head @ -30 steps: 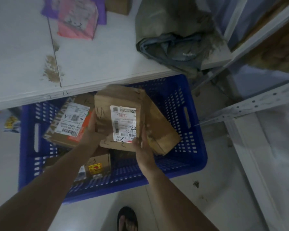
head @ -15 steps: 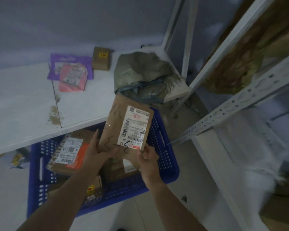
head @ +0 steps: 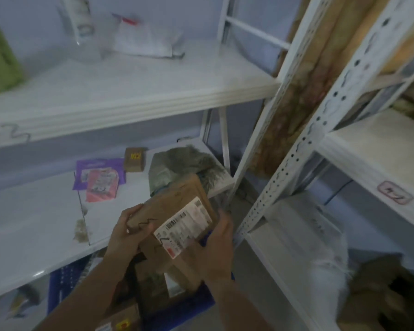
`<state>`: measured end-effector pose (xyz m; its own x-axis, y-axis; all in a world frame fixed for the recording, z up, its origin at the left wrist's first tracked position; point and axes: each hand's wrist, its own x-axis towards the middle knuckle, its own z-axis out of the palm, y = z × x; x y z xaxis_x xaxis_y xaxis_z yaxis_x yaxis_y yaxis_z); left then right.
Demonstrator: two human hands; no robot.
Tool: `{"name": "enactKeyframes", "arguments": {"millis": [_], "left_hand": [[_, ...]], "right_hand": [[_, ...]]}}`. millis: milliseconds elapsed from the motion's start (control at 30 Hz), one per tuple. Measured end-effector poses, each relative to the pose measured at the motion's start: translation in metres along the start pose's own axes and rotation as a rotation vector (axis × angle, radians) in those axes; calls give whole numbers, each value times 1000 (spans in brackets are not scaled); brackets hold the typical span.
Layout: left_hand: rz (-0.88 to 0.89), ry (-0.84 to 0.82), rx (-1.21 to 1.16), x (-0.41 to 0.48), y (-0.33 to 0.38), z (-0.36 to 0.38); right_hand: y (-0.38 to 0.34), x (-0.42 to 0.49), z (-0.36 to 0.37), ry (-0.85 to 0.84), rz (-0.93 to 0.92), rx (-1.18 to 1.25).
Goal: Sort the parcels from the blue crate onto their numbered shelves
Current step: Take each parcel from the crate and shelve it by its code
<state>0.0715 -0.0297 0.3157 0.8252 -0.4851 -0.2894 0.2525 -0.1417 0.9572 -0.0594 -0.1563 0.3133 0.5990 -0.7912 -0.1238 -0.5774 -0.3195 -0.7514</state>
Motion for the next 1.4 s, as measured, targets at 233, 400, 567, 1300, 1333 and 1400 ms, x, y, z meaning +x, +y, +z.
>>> {"name": "enactKeyframes", "arguments": {"millis": [233,400,567,1300,1333,1400], "left_hand": [[361,-375,447,-48,119,-8],[504,-463,599,-92,222,9],[719,-490,483,-161,337,38],[909,-824,45,-458,569,197],[934,-819,37,-467,575,204],[955,-821,1,-486,583,218]], "right_hand": [[-90,10,-109,-232,-440,-636],[-140,-21,-193,-438,-322,-383],[-201,-72,-296,-90,-345,-230],[-322,-355,-619,820,-442,435],[-321,-364,-628,820,-442,410],[-317,-384,-646,850,-463,277]]}}
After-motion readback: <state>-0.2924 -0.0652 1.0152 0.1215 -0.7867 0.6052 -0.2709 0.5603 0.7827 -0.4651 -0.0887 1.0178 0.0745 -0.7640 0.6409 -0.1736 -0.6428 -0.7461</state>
